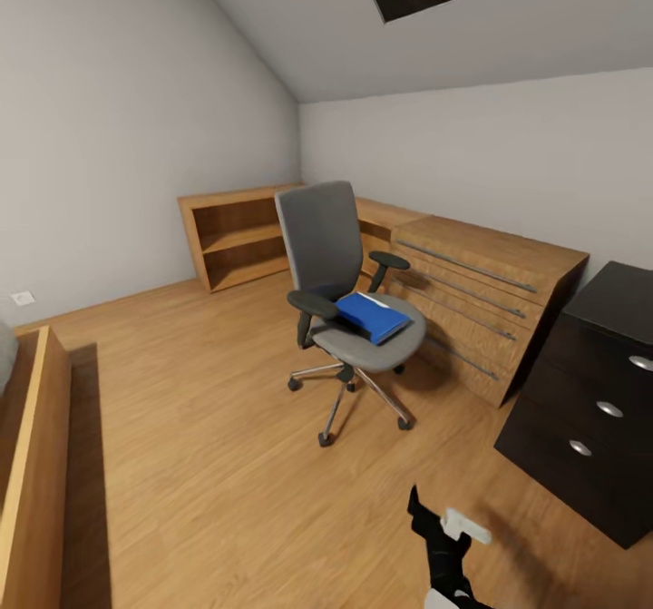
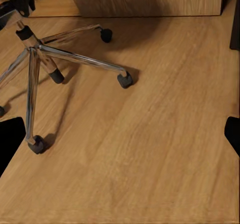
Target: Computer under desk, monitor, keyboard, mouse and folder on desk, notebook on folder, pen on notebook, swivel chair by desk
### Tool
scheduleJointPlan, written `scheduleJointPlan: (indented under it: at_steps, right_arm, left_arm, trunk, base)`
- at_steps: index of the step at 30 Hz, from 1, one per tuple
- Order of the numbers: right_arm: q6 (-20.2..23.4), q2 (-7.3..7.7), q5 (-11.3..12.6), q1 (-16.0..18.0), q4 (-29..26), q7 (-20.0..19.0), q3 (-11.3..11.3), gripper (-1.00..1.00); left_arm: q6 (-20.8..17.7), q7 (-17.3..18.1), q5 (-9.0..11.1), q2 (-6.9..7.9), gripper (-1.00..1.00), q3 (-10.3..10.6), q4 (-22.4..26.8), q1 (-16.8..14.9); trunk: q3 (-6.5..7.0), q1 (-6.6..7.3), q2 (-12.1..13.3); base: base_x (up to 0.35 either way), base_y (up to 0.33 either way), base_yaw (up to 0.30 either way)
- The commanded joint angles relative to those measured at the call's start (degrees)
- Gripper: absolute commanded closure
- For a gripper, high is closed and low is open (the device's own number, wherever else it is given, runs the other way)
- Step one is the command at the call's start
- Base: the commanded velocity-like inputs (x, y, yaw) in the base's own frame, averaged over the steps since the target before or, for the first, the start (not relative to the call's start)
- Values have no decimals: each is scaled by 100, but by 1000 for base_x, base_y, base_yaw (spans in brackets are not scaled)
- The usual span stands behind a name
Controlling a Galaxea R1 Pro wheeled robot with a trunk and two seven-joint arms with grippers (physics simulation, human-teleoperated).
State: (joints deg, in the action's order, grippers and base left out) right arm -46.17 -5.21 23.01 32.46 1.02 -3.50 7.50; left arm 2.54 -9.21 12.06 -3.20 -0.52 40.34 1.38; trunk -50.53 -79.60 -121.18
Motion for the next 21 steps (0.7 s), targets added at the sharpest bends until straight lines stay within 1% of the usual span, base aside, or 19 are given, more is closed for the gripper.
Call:
scheduleJointPlan:
  at_steps: [1, 3, 4, 5, 9, 12, 13, 17, 21]
  right_arm:
    - [-56, 0, -16, -55, 11, -37, 39, -100]
    - [-153, 5, -57, -268, 15, -37, 40, -100]
    - [-162, 4, -61, -303, 16, -35, 40, -100]
    - [-180, 9, -69, -406, 16, -32, 41, -100]
    - [-192, 20, -74, -504, 16, -30, 41, -100]
    - [-200, 23, -74, -545, 17, -29, 41, -100]
    - [-210, 37, -69, -581, 15, -28, 41, -100]
    - [-188, 29, -81, -583, 18, -37, 41, -100]
    - [-183, 19, -87, -583, 20, -48, 41, -100]
  left_arm:
    - [66, 0, 37, 6, -100, -9, -75, 2]
    - [251, 25, 28, 39, -100, -21, -534, 2]
    - [296, 29, 28, 42, -100, -22, -612, 2]
    - [494, 34, 24, 43, -100, -24, -775, 2]
    - [804, 34, 20, 39, -100, -26, -882, 2]
    - [966, 25, 17, 35, -100, -23, -928, 2]
    - [1091, -34, 23, 38, -100, -26, -956, 2]
    - [1091, -29, 18, 31, -100, -27, -958, 2]
    - [1091, -28, 14, 24, -100, -23, -959, 2]
  trunk:
    - [15, 23, 40]
    - [51, 67, 120]
    - [69, 89, 160]
    - [87, 111, 200]
    - [158, 199, 360]
    - [212, 265, 481]
    - [230, 287, 521]
    - [302, 375, 681]
    - [374, 462, 842]
  base:
    - [0, 0, 0]
    - [0, 0, 0]
    - [0, 0, 0]
    - [0, 0, 0]
    - [0, 0, 0]
    - [0, 0, 0]
    - [0, 0, 0]
    - [0, 0, -60]
    - [0, 0, -211]
